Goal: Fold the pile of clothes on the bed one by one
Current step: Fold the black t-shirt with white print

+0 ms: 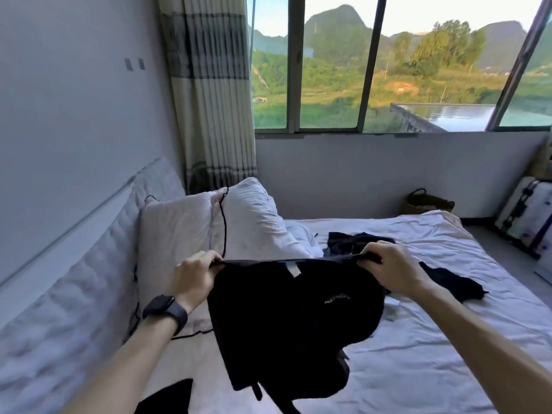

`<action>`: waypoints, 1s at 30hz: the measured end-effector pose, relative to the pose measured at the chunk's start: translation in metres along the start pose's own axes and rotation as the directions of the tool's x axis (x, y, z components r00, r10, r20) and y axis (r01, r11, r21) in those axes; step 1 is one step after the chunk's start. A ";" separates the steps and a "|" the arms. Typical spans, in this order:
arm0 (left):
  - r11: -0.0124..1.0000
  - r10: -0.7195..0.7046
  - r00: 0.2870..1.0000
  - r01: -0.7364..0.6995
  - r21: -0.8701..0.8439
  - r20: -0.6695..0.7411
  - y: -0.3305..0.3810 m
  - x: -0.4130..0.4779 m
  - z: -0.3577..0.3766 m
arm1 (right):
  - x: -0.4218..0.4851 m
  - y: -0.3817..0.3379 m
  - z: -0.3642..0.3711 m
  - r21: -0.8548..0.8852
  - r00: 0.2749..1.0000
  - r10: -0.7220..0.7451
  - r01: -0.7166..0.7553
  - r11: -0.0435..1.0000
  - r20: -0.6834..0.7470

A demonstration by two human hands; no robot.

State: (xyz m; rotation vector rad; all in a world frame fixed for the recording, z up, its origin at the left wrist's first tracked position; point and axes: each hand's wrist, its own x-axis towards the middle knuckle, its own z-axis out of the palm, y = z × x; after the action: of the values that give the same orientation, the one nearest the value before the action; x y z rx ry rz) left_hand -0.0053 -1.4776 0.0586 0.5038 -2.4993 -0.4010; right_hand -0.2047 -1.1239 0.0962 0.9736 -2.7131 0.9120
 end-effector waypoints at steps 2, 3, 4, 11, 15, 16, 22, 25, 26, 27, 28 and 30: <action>0.994 -0.085 0.988 0.075 -0.080 -0.126 0.004 0.002 0.011 | -0.012 -0.001 -0.006 0.006 0.982 0.002 -0.001 1.000 -0.190; 0.989 -0.121 0.983 0.109 -0.098 -0.136 0.006 0.001 0.016 | -0.019 0.003 -0.009 0.002 0.981 0.042 -0.042 0.999 -0.190; 0.987 -0.137 0.985 0.127 -0.096 -0.105 0.007 -0.005 0.022 | -0.028 0.011 -0.008 -0.010 0.990 0.091 -0.093 0.996 -0.110; 0.981 -0.186 0.965 0.171 -0.093 -0.183 0.009 -0.043 0.027 | -0.087 0.040 -0.008 0.284 0.945 0.327 -0.318 0.905 0.013; 0.989 -0.145 0.987 0.146 0.014 -0.065 0.032 -0.097 0.029 | -0.115 0.063 -0.011 0.183 0.939 0.342 -0.330 0.926 -0.040; 0.989 -0.149 0.986 0.150 0.012 -0.070 0.037 -0.115 0.029 | -0.127 0.074 -0.010 0.155 0.937 0.345 -0.333 0.930 -0.058; 0.973 -0.171 0.983 0.178 0.147 -0.064 0.082 -0.210 0.023 | -0.206 0.111 -0.017 0.062 0.942 0.280 -0.274 0.960 -0.186; 0.957 -0.186 0.982 0.179 0.229 0.012 0.095 -0.243 0.016 | -0.241 0.122 -0.020 0.011 0.914 0.202 -0.211 0.977 -0.353; 0.948 -0.214 0.977 0.205 0.243 0.012 0.097 -0.251 0.014 | -0.249 0.123 -0.020 0.005 0.895 0.167 -0.181 0.984 -0.413; 0.942 -0.229 0.973 0.221 0.252 0.002 0.100 -0.255 0.010 | -0.255 0.124 -0.021 0.010 0.874 0.148 -0.162 0.987 -0.462; 0.936 -0.232 0.973 0.228 0.267 -0.016 0.104 -0.257 0.006 | -0.259 0.125 -0.022 0.019 0.855 0.143 -0.154 0.988 -0.499; 0.931 -0.211 0.975 0.223 0.288 -0.073 0.111 -0.253 -0.003 | -0.259 0.127 -0.024 0.001 0.819 0.123 -0.148 0.989 -0.561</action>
State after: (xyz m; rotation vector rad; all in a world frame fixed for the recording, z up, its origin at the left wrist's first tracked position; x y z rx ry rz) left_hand 0.1628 -1.2702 -0.0128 0.9042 -2.4823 -0.0950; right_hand -0.0806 -0.8927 -0.0256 0.4064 -2.2945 0.9702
